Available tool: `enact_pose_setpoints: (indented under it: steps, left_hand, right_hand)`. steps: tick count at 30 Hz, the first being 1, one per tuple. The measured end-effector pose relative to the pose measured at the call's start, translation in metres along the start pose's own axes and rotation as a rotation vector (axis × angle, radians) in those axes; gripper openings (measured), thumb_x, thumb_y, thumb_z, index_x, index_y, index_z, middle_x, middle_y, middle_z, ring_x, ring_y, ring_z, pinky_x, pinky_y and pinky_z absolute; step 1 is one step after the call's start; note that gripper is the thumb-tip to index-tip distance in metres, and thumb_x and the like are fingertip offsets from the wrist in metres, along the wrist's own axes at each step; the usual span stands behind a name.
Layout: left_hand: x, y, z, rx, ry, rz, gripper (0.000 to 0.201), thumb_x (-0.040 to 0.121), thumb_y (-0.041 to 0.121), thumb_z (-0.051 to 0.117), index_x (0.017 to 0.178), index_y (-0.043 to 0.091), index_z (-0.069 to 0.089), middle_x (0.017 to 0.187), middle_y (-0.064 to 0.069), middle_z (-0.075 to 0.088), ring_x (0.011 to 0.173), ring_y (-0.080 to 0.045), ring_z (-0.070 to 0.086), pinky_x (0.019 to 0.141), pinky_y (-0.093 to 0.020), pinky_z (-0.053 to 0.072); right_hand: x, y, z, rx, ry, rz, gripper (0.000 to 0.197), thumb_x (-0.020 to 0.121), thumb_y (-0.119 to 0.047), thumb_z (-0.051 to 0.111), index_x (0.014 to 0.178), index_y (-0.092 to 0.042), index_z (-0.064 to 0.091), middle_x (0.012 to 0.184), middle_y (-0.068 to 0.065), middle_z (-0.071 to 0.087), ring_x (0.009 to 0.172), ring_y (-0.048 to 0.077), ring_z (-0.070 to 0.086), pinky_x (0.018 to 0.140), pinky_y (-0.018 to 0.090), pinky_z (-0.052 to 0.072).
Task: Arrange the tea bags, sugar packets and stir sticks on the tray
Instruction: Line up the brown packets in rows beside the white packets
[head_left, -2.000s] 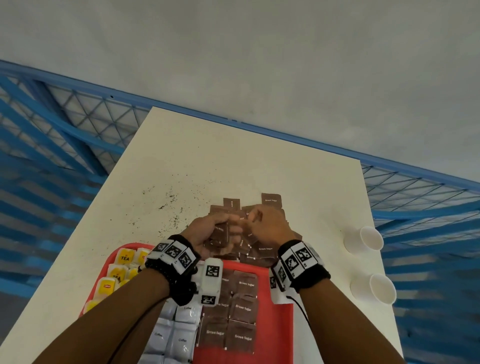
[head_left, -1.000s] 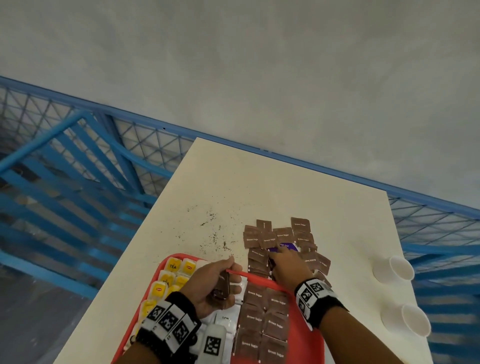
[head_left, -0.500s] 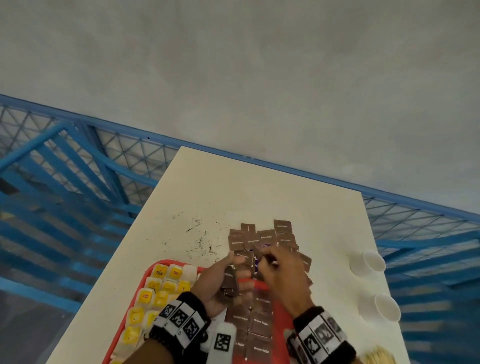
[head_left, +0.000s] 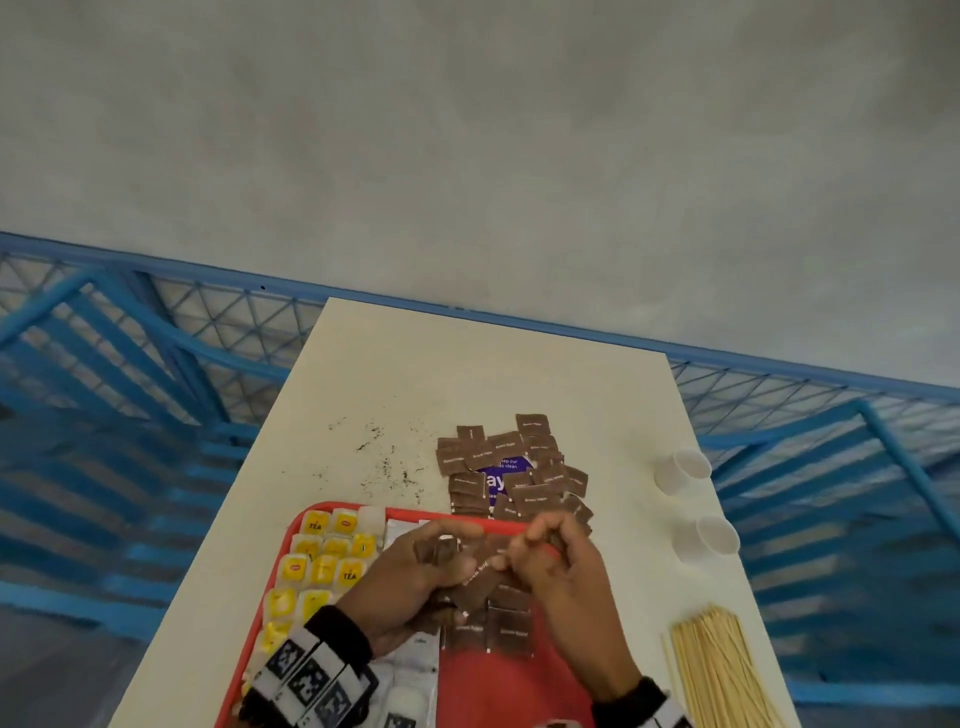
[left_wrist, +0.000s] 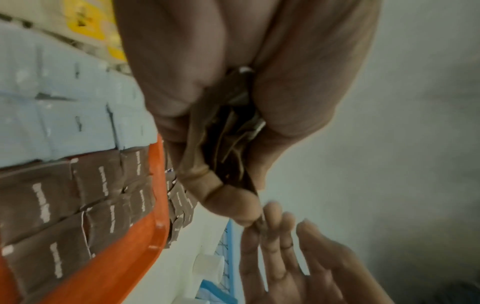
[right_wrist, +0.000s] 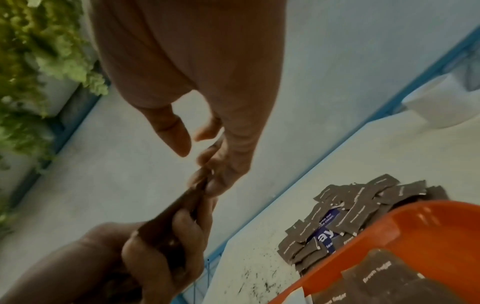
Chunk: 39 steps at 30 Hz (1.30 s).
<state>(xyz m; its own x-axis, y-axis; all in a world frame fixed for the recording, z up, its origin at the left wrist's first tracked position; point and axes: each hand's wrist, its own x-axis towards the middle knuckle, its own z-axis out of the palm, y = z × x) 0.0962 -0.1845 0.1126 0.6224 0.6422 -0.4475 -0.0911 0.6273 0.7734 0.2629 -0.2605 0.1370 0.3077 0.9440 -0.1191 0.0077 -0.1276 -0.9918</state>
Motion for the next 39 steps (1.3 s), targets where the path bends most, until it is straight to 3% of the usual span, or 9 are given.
enact_pose_setpoints:
  steps: [3, 5, 8, 11, 18, 22, 28, 32, 39]
  left_hand:
    - [-0.018, 0.004, 0.006, 0.206, -0.047, 0.093, 0.034, 0.091, 0.003, 0.065, 0.123, 0.006, 0.055, 0.058, 0.006, 0.061, 0.045, -0.011, 0.058, 0.041, -0.021, 0.046]
    - [-0.025, 0.005, 0.007, 0.284, -0.060, 0.120, 0.033, 0.091, 0.004, 0.068, 0.121, 0.009, 0.055, 0.058, 0.003, 0.061, 0.044, -0.013, 0.055, 0.041, -0.022, 0.044]
    - [-0.031, -0.001, 0.002, 0.373, -0.028, 0.128, 0.023, 0.088, 0.013, 0.073, 0.108, 0.007, 0.062, 0.064, -0.010, 0.061, 0.044, -0.019, 0.048, 0.042, -0.025, 0.041]
    - [-0.038, -0.010, -0.002, 0.436, -0.015, 0.090, 0.014, 0.091, 0.019, 0.071, 0.091, 0.006, 0.065, 0.064, -0.019, 0.063, 0.041, -0.016, 0.048, 0.040, -0.022, 0.036]
    - [-0.050, -0.047, -0.010, 0.680, -0.120, -0.051, 0.030, 0.091, 0.031, 0.071, 0.077, 0.005, 0.065, 0.058, -0.011, 0.062, 0.042, -0.013, 0.050, 0.044, -0.024, 0.040]
    - [-0.055, -0.068, -0.012, 0.608, -0.142, -0.137, 0.026, 0.092, 0.030, 0.071, 0.079, 0.008, 0.066, 0.059, -0.011, 0.062, 0.041, -0.013, 0.050, 0.041, -0.023, 0.038]
    - [-0.055, -0.082, -0.013, 0.494, -0.038, -0.198, 0.024, 0.093, 0.030, 0.068, 0.076, 0.013, 0.064, 0.059, -0.014, 0.059, 0.038, -0.012, 0.048, 0.038, -0.020, 0.033]
    - [-0.057, -0.082, -0.015, 0.572, -0.097, -0.250, 0.022, 0.088, 0.030, 0.075, 0.084, 0.008, 0.071, 0.063, -0.013, 0.063, 0.038, -0.011, 0.049, 0.035, -0.019, 0.033]
    - [-0.058, -0.096, -0.043, 0.616, -0.023, -0.344, 0.023, 0.088, 0.021, 0.073, 0.094, -0.001, 0.071, 0.085, -0.019, 0.075, 0.054, -0.020, 0.060, 0.038, -0.020, 0.038]
  right_hand:
    - [-0.011, 0.005, -0.008, -0.237, 0.001, 0.080, 0.030, 0.083, -0.034, 0.078, 0.106, -0.021, 0.063, 0.091, 0.003, 0.069, 0.083, 0.019, 0.070, 0.077, 0.032, 0.060]
    - [-0.019, 0.006, -0.006, -0.299, -0.110, 0.106, 0.021, 0.083, -0.027, 0.078, 0.101, -0.018, 0.072, 0.087, 0.002, 0.074, 0.074, 0.009, 0.068, 0.068, 0.019, 0.053]
    - [-0.030, 0.010, -0.004, -0.105, -0.024, 0.130, 0.005, 0.085, -0.012, 0.076, 0.086, -0.007, 0.076, 0.074, 0.008, 0.074, 0.059, 0.011, 0.061, 0.057, 0.021, 0.048]
    - [-0.042, 0.017, -0.006, 0.007, 0.019, 0.192, 0.010, 0.085, -0.009, 0.075, 0.088, 0.000, 0.073, 0.066, 0.007, 0.069, 0.049, 0.009, 0.054, 0.050, 0.017, 0.044]
    - [-0.082, 0.045, -0.015, -0.087, -0.068, 0.251, 0.018, 0.082, -0.028, 0.076, 0.076, -0.011, 0.076, 0.076, 0.008, 0.075, 0.068, 0.009, 0.064, 0.066, 0.020, 0.049]
    - [-0.102, 0.065, -0.017, -0.079, -0.088, 0.397, 0.043, 0.089, -0.045, 0.063, 0.059, -0.015, 0.064, 0.055, 0.001, 0.059, 0.051, 0.011, 0.046, 0.052, 0.018, 0.036]
    - [-0.105, 0.079, -0.016, -0.100, -0.158, 0.450, 0.017, 0.087, -0.019, 0.074, 0.072, -0.011, 0.073, 0.058, 0.004, 0.061, 0.055, 0.014, 0.050, 0.055, 0.023, 0.040]
    - [-0.094, 0.085, -0.011, -0.098, -0.145, 0.429, 0.024, 0.089, -0.019, 0.073, 0.065, -0.022, 0.071, 0.057, 0.003, 0.061, 0.055, 0.013, 0.051, 0.055, 0.021, 0.040]
    - [-0.074, 0.112, -0.008, -0.194, -0.039, 0.483, 0.023, 0.088, -0.017, 0.073, 0.066, -0.015, 0.071, 0.056, -0.009, 0.062, 0.052, 0.002, 0.051, 0.053, 0.014, 0.041]
